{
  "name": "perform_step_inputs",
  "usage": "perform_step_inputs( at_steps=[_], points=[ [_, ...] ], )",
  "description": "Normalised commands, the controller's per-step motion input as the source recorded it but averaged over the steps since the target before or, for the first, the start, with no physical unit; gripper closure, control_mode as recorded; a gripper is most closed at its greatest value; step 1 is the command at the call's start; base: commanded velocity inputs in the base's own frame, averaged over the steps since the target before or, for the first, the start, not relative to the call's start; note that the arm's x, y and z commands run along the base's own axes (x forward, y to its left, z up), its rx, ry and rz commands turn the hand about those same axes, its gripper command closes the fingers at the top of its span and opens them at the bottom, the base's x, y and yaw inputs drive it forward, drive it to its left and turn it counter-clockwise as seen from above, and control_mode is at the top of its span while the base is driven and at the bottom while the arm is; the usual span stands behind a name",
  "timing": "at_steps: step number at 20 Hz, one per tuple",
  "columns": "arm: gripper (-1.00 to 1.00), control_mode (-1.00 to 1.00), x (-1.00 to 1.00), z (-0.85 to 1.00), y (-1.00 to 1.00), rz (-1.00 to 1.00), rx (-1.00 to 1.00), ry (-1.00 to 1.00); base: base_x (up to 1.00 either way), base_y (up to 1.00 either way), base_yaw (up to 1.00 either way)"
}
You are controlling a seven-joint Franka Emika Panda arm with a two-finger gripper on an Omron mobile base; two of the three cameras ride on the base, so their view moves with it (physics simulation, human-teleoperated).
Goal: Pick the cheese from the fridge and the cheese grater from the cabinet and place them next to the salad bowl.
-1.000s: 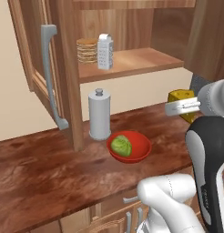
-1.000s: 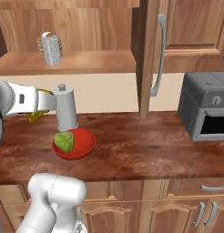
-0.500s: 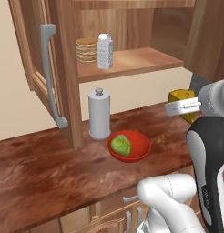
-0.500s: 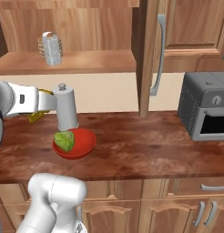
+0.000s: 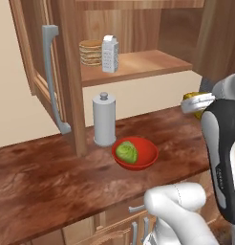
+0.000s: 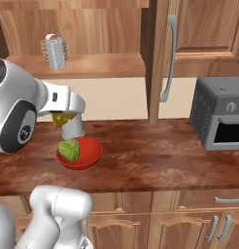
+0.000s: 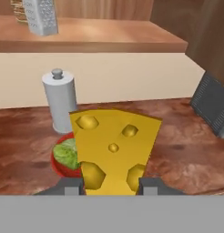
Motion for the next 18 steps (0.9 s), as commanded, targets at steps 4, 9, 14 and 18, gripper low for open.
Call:
perform_step_inputs(
  at_steps=[4,9,14,18],
  points=[
    [1.0,-1.0,0.34,0.0,-0.43,-0.05,0.0,0.29,0.0,0.0,0.0],
    [1.0,-1.0,0.31,-0.28,0.0,-0.14,-0.18,0.32,0.0,0.0,0.0],
    [1.0,-1.0,0.38,-0.99,0.07,-0.03,-0.07,0.06,0.0,0.0,0.0],
    [1.0,-1.0,0.56,-1.0,-0.11,0.1,0.1,0.03,0.0,0.0,0.0]
  ],
)
